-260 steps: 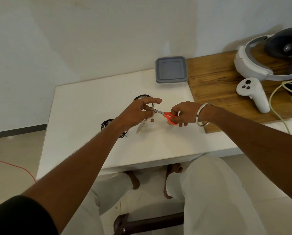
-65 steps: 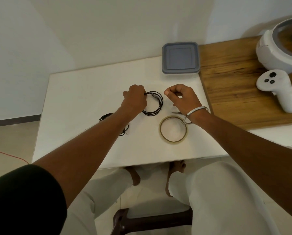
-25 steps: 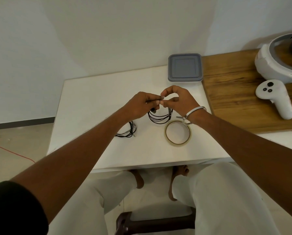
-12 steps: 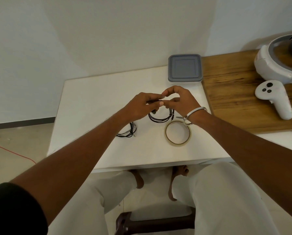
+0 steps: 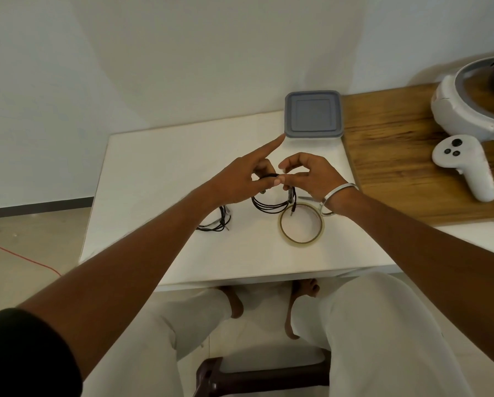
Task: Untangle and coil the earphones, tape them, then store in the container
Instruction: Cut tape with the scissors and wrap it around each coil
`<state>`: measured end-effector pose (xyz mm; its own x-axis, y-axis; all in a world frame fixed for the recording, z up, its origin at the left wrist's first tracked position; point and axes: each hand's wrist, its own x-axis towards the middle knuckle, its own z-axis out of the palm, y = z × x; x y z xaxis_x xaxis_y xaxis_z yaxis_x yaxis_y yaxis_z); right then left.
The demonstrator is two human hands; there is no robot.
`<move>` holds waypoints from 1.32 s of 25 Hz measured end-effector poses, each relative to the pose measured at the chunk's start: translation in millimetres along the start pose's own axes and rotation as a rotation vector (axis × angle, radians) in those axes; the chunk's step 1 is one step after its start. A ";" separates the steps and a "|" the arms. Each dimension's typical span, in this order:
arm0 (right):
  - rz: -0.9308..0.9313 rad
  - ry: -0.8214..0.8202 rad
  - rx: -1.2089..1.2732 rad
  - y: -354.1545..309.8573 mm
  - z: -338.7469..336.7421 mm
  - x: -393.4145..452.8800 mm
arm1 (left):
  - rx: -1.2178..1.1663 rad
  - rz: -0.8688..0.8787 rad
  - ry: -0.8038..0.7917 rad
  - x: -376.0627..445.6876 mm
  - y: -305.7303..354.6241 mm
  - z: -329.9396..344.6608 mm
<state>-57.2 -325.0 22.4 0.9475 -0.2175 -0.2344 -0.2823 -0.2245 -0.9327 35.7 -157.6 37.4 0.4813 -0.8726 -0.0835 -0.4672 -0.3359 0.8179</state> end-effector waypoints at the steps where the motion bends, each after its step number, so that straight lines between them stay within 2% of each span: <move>1: 0.005 -0.008 0.002 0.9 -0.8 -0.3 | 0.016 0.015 -0.005 0.0 0.3 0.1; 7: 0.048 0.060 0.024 1.7 -2.8 0.1 | 0.026 0.029 0.008 -2.0 -2.3 3.4; 16: -0.076 0.142 -0.119 1.6 4.7 5.3 | -0.169 -0.099 0.058 -2.8 -4.9 8.9; 23: -0.075 0.093 -0.232 -3.5 6.1 2.6 | -0.145 -0.118 0.040 -3.0 -6.8 4.8; 29: -0.035 0.021 -0.274 -0.8 6.5 3.2 | 0.053 -0.063 0.025 -4.0 -7.6 -0.7; 33: 0.019 -0.078 -0.342 -6.1 3.9 2.6 | 0.089 -0.036 0.040 -4.6 -8.4 -1.1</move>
<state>-52.4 -320.4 26.4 0.9466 -0.1538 -0.2832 -0.3210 -0.5296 -0.7852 38.2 -150.4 31.6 0.5274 -0.8451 -0.0873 -0.5126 -0.3985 0.7606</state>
